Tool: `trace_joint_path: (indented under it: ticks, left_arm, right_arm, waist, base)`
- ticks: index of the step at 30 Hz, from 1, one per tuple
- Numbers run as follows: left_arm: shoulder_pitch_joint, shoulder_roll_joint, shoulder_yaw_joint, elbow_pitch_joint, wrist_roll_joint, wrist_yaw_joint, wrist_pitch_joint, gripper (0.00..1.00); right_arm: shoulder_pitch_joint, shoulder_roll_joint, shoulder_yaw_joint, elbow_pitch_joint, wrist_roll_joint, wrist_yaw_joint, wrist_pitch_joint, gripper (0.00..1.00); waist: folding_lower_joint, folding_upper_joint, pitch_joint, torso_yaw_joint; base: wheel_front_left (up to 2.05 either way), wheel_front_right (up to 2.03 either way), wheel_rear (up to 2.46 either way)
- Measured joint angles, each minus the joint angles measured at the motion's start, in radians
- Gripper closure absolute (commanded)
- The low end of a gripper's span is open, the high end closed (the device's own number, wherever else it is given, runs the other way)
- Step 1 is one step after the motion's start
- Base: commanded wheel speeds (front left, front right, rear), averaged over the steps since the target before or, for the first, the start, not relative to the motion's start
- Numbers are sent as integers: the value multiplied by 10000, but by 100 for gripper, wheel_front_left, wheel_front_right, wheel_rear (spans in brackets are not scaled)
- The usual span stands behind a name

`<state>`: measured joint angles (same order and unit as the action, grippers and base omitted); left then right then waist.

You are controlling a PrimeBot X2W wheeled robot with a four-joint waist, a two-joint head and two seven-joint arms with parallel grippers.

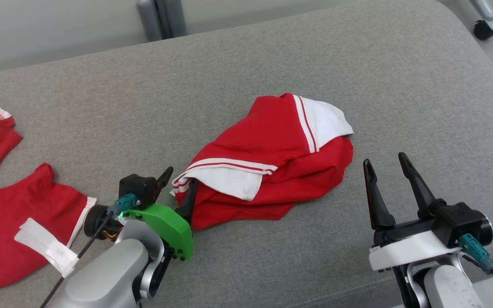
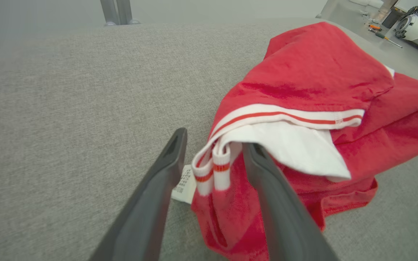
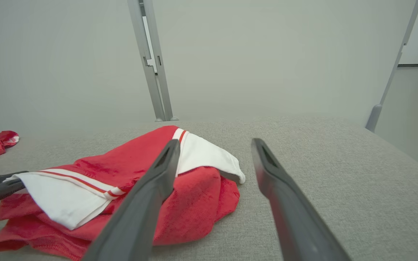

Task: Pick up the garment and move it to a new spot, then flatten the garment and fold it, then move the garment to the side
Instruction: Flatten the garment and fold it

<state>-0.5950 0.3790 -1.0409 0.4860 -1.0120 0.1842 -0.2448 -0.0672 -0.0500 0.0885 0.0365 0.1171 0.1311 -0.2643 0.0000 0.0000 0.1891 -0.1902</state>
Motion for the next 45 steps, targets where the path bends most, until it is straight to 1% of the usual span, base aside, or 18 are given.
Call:
trace_joint_path:
  ticks: [4, 5, 7, 9, 12, 15, 18, 23, 28, 29, 30, 31, 32, 33, 37, 39, 42, 45]
  left_arm:
    - [-99, 336, -420, -1089, 1603, 1104, -119, 0]
    - [-220, 414, -591, -1461, 2057, 1296, -128, 0]
    - [-615, 420, -1091, -2199, 2901, 1546, -104, 0]
    - [-910, 364, -1446, -2261, 3404, 1597, 38, 0]
    - [-1364, -84, -1745, -2031, 3707, 1394, 203, 0]
    - [-1746, -792, -2052, -1338, 4098, 894, 351, 0]
    - [-1891, -1308, -2245, -531, 4397, 360, 656, 0]
    - [-2059, -1816, -2274, 692, 4577, 215, 612, 0]
    - [-2176, -1952, -2148, 1618, 4477, 136, 437, 0]
    - [-2186, -1965, -2144, 1735, 4474, 109, 399, 8]
    - [-2212, -1998, -2127, 1875, 4454, 96, 360, 22]
    - [-2252, -2027, -2105, 1994, 4449, 96, 297, 60]
    - [-2298, -2057, -2044, 2086, 4449, 96, 222, 89]
    - [-2336, -2080, -2006, 2136, 4449, 96, 155, 100]
    - [-2416, -2234, -1881, 2274, 4406, 84, 44, 100]
    - [-2488, -2297, -1835, 2207, 4299, -92, 48, 100]
    - [-3042, -2406, -1662, 1682, 3965, -564, 370, 100]
    - [-4118, -2476, -1565, 1129, 3847, -1060, 1243, 100]
  right_arm:
    - [-44, 0, 33, -21, -144, 0, 0, 0]
    - [-83, 4, 52, -15, -159, 0, 0, 0]
    - [-205, 4, 81, -19, -222, 0, 0, 0]
    - [-273, 0, 127, -19, -232, 0, 0, 0]
    - [-426, 8, 190, -29, -261, 0, 0, 0]
    - [-473, 2, 245, -23, -261, 0, 0, 0]
    - [-602, 0, 245, -38, -244, 0, 0, 0]
    - [-633, 0, 207, -67, -192, 0, 0, 0]
    - [-647, 0, 136, -102, -71, 0, 0, 0]
    - [-647, -2, 127, -102, -50, 0, 0, 0]
    - [-647, -4, 125, -98, -44, 0, 0, 0]
    - [-647, -4, 128, -96, -42, 0, 0, 0]
    - [-647, -2, 134, -94, -38, 0, 0, 0]
    - [-648, -2, 132, -94, -38, 0, 0, 0]
    - [-649, -2, 96, -79, -31, 0, 0, 0]
    - [-647, -2, 84, -46, -42, 0, 0, 0]
    - [-647, 0, 113, -31, -42, -2, 0, 0]
    - [-648, 0, 102, -48, 23, 0, 0, 0]
  waist:
    - [0, 0, 115, 420]
    - [0, 0, 145, 516]
    - [0, 0, 247, 692]
    - [0, 0, 340, 724]
    - [0, 0, 470, 654]
    - [0, 0, 577, 469]
    - [0, 0, 693, 233]
    - [0, 0, 927, -181]
    - [0, 0, 1160, -580]
    - [0, 0, 1191, -635]
    - [0, 0, 1229, -697]
    - [0, 0, 1261, -750]
    - [0, 0, 1290, -797]
    - [0, 1, 1307, -828]
    - [0, 0, 1271, -869]
    - [0, 0, 1197, -844]
    - [0, 1, 1032, -811]
    - [0, 1, 891, -778]
  base:
    - [0, 0, 0]
    - [0, 0, 0]
    - [0, 0, 0]
    - [0, 0, 0]
    - [0, 0, 0]
    - [0, 0, 0]
    - [0, 0, 0]
    - [0, 0, 0]
    - [0, 0, 0]
    - [0, 0, 0]
    - [0, 0, 0]
    - [0, 0, 0]
    - [0, 0, 0]
    - [0, 0, 0]
    - [0, 0, 0]
    - [0, 0, 0]
    - [0, 0, 0]
    - [0, 0, 0]
